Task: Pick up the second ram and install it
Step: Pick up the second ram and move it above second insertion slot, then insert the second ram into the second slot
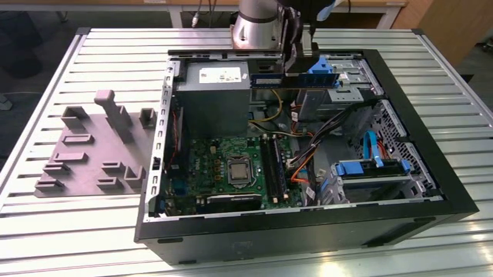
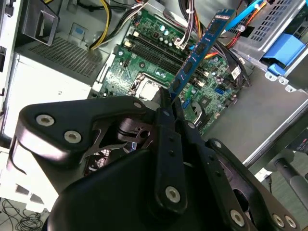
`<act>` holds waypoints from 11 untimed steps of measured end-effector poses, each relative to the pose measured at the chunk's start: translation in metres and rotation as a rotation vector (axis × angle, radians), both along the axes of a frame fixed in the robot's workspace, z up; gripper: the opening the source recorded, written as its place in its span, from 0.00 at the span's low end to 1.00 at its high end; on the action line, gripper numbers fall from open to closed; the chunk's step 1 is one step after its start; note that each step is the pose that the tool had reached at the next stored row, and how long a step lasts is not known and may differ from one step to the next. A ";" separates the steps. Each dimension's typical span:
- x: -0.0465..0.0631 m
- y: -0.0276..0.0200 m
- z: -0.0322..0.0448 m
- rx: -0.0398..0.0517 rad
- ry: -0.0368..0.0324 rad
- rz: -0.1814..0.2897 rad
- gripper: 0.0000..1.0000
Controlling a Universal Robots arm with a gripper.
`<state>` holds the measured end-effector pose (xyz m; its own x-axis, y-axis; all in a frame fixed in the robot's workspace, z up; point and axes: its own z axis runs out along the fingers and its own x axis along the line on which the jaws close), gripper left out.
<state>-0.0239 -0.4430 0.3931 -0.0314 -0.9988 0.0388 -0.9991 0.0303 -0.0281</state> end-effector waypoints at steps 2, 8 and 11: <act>0.000 0.0001 0.0000 0.0000 0.0000 0.000 0.14; 0.000 0.0000 0.0000 0.0000 0.0000 0.000 0.14; 0.000 0.0000 0.0000 0.0000 0.0000 0.000 0.14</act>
